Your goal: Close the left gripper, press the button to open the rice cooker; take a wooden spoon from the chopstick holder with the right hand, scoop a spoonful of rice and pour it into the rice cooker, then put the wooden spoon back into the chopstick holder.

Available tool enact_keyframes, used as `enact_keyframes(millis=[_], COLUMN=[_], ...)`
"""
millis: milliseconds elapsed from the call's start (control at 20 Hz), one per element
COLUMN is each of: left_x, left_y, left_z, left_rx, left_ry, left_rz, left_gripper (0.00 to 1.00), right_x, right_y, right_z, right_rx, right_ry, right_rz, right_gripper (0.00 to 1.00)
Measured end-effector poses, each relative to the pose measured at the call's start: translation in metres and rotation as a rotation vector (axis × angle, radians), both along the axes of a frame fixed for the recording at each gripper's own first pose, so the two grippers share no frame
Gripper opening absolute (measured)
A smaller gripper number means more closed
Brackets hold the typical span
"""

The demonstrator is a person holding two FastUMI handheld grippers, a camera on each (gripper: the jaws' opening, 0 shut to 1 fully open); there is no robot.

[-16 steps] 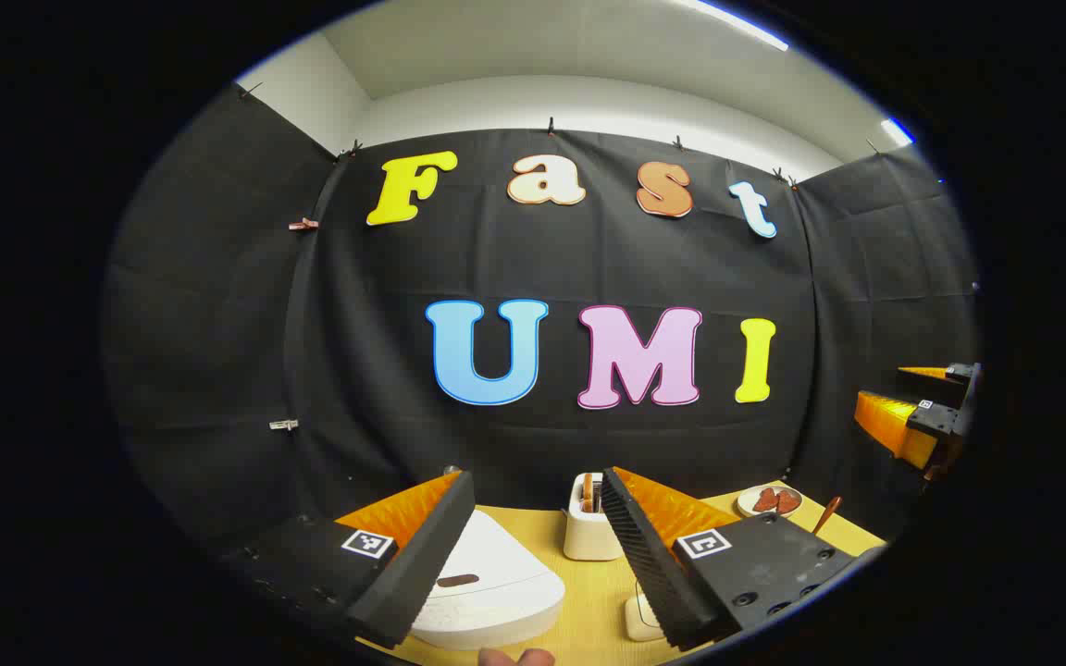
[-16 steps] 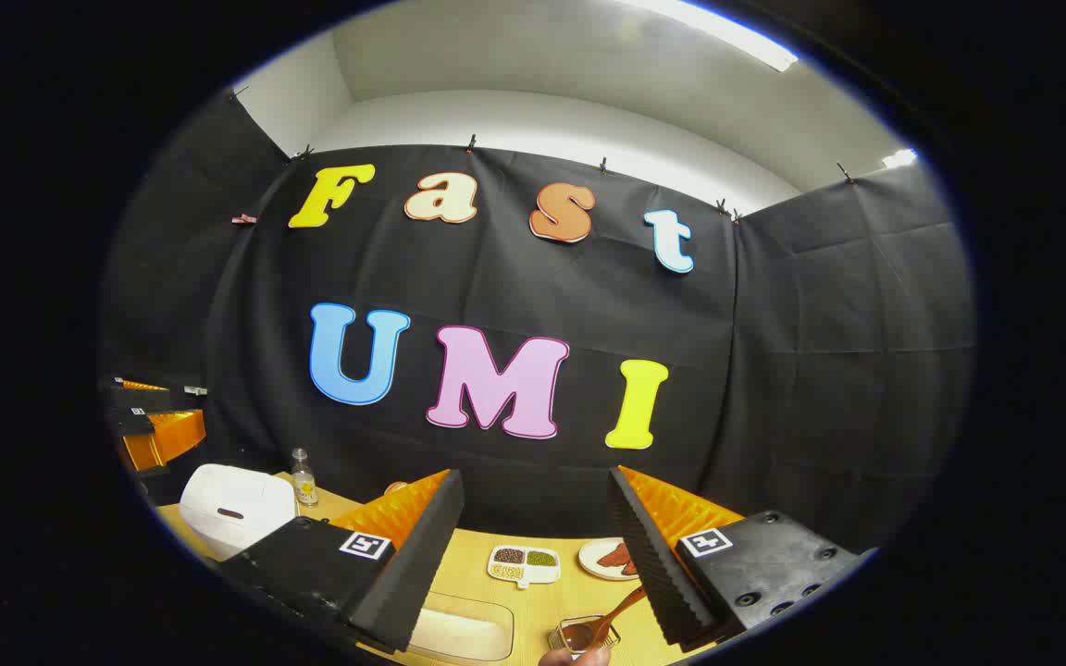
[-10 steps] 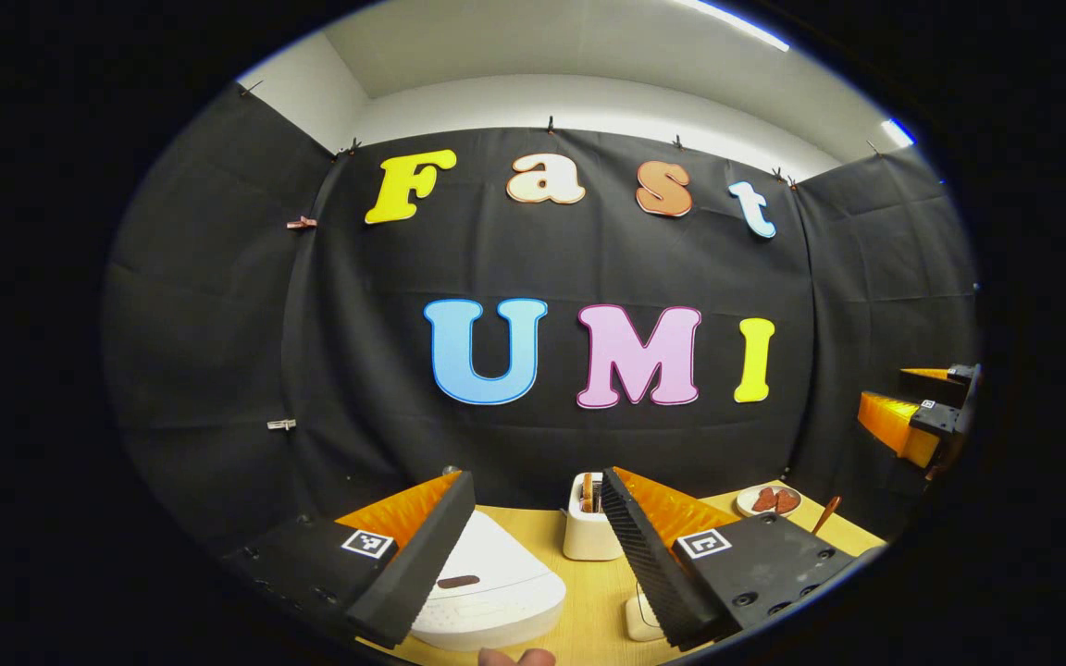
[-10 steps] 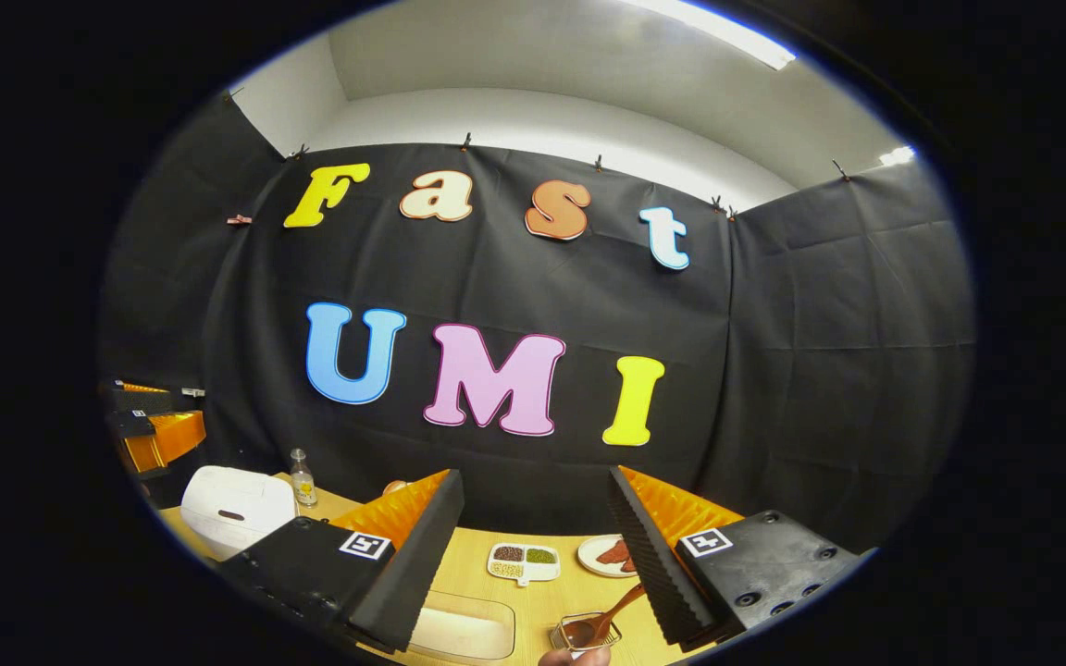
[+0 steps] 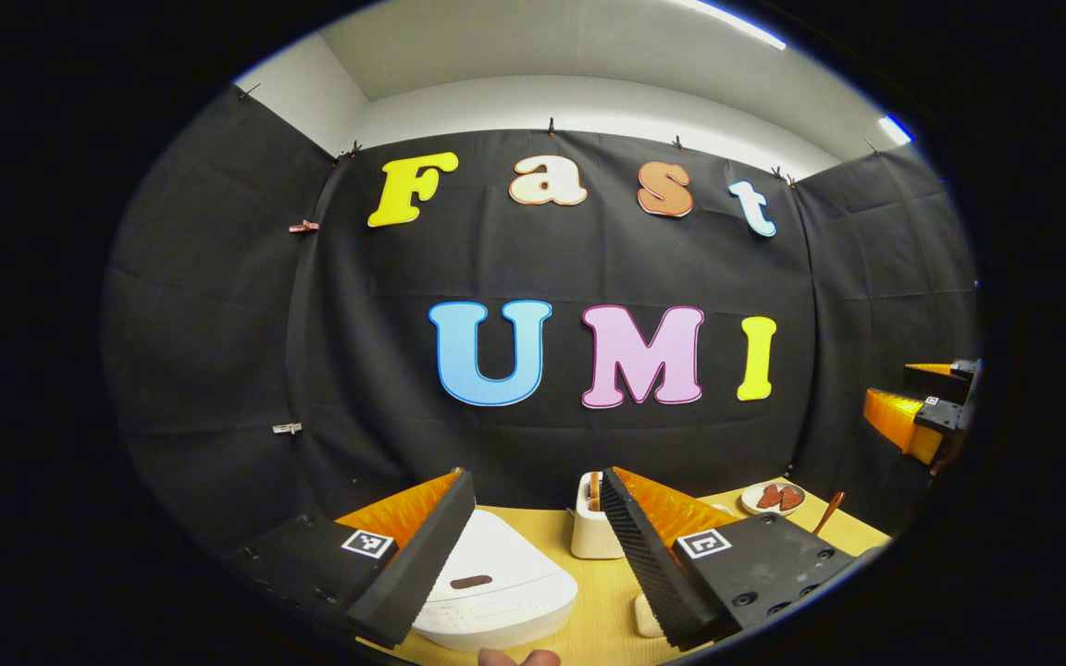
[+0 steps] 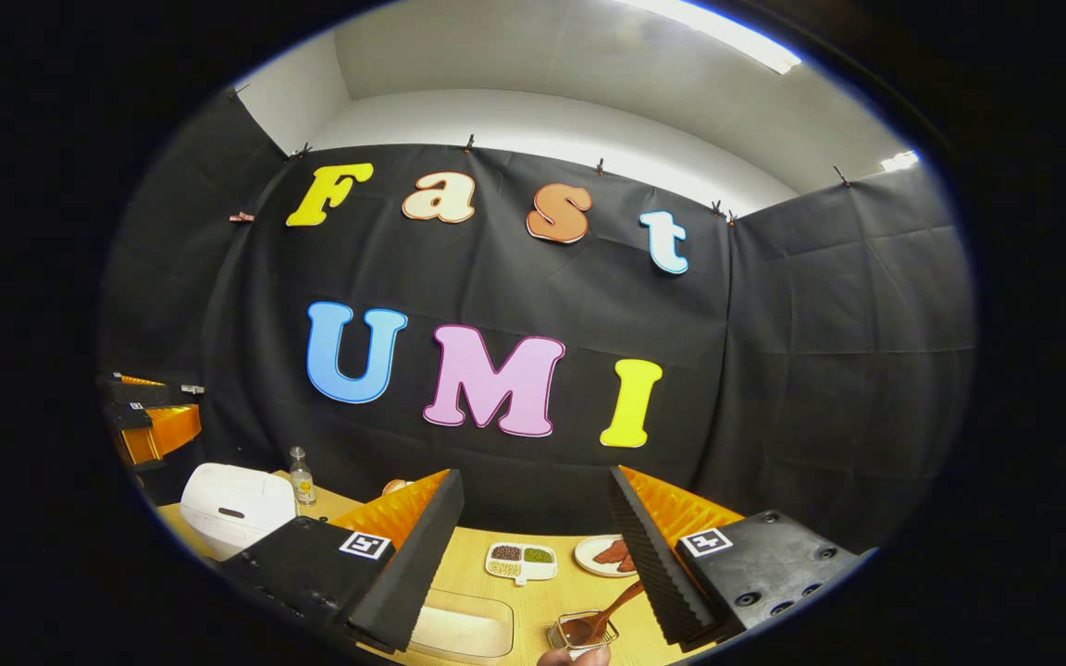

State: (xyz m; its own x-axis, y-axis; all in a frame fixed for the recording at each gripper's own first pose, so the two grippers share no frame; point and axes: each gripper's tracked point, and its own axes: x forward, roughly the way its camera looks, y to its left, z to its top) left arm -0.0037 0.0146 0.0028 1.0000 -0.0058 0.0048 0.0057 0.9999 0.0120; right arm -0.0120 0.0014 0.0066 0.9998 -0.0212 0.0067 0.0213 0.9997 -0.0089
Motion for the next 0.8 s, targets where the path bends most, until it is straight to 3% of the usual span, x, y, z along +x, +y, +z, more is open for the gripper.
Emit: enact_keyframes(millis=[300,350,700,800], left_x=[-0.002,-0.002,0.016,0.026], left_y=[0.007,0.006,0.020,0.032], left_z=[0.006,0.007,-0.024,-0.045], left_rx=[-0.004,-0.006,-0.038,-0.072], left_ry=[-0.019,-0.023,0.074,0.139], left_rz=[-0.017,-0.034,-0.186,-0.228], left_gripper=[0.95,0.88,0.08,0.08], right_x=[-0.002,-0.002,-0.005,-0.005], right_y=[0.003,0.003,0.001,0.001], right_z=[0.004,0.005,0.007,0.006], right_rx=[-0.018,-0.023,-0.036,-0.048], right_ry=[-0.011,-0.013,-0.012,-0.016], right_rz=[-0.006,-0.005,-0.016,-0.026], right_gripper=[0.97,0.97,0.97,0.97])
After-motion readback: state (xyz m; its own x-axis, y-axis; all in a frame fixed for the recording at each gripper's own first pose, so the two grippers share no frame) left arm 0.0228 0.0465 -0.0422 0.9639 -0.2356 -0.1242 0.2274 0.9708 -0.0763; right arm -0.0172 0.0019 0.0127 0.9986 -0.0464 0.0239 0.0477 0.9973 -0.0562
